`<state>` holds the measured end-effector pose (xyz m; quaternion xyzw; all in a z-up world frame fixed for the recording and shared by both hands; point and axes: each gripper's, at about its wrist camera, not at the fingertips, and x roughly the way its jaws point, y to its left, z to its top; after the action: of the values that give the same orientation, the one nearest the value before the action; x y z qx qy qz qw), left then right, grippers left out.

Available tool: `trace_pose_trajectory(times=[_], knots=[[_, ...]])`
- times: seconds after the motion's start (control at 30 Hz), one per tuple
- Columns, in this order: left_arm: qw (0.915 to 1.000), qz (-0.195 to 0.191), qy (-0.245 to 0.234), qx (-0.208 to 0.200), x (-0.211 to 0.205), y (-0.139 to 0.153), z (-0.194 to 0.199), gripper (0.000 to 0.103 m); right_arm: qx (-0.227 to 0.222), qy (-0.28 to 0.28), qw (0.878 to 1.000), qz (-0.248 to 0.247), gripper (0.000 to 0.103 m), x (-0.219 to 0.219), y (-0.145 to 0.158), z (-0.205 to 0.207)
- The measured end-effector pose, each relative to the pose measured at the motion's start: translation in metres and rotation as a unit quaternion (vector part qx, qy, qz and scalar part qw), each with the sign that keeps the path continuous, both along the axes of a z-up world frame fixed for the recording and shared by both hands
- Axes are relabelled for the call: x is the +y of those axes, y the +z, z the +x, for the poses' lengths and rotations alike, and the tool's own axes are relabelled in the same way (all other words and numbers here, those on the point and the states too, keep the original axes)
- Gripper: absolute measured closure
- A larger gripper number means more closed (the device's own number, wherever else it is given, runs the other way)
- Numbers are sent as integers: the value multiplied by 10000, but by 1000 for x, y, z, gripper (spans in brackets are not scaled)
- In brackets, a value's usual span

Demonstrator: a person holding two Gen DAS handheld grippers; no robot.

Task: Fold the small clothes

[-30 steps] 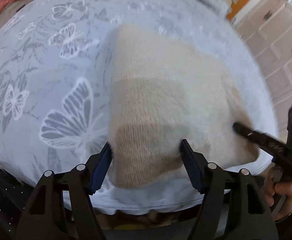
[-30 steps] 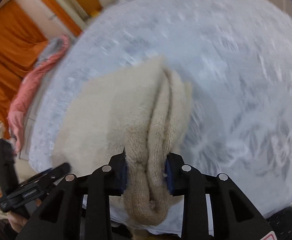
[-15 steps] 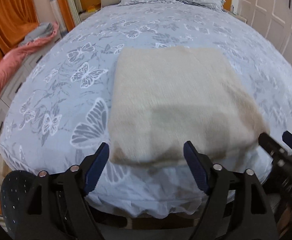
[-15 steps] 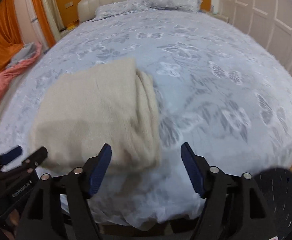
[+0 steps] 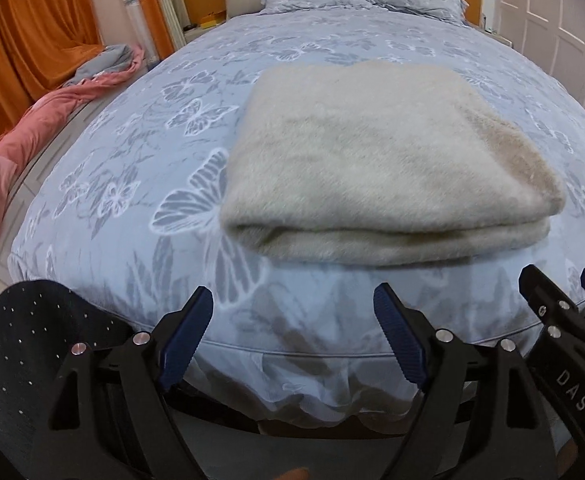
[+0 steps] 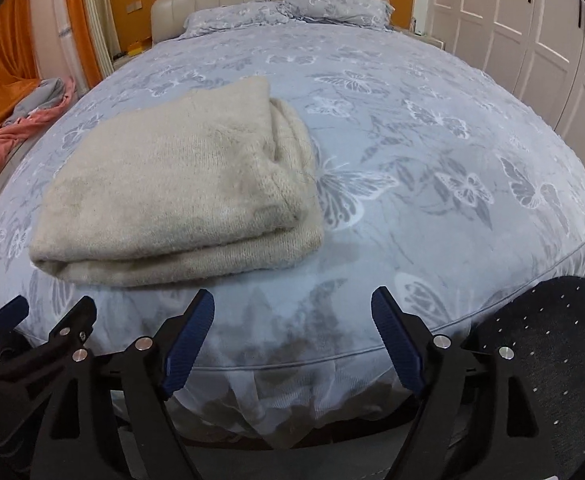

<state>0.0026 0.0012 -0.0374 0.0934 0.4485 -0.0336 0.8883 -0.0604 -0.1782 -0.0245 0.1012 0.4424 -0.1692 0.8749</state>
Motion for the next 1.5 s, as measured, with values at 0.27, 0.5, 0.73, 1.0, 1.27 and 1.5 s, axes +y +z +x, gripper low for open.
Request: trace_pose_trajectory(times=[0.27, 0.5, 0.73, 1.0, 1.27, 1.5], knots=[[9999, -14, 55, -108, 0, -2, -2, 23, 14, 165, 9999, -22, 25, 10, -5, 2], [9998, -43, 114, -161, 2, 0, -4, 23, -53, 202, 9997, -82, 25, 16, -2, 0], [9996, -9, 134, -255, 1, 2, -6, 23, -89, 183, 9997, -144, 25, 18, -1, 0], [9994, 23, 155, -307, 0, 3, -8, 24, -117, 149, 9996, -209, 25, 22, 1, -3], [9992, 34, 187, -344, 0, 4, -9, 24, -108, 141, 9996, -227, 24, 24, 1, -3], [9993, -2, 137, -350, 0, 6, -9, 28, -76, 149, 9996, -249, 24, 24, 1, -2]])
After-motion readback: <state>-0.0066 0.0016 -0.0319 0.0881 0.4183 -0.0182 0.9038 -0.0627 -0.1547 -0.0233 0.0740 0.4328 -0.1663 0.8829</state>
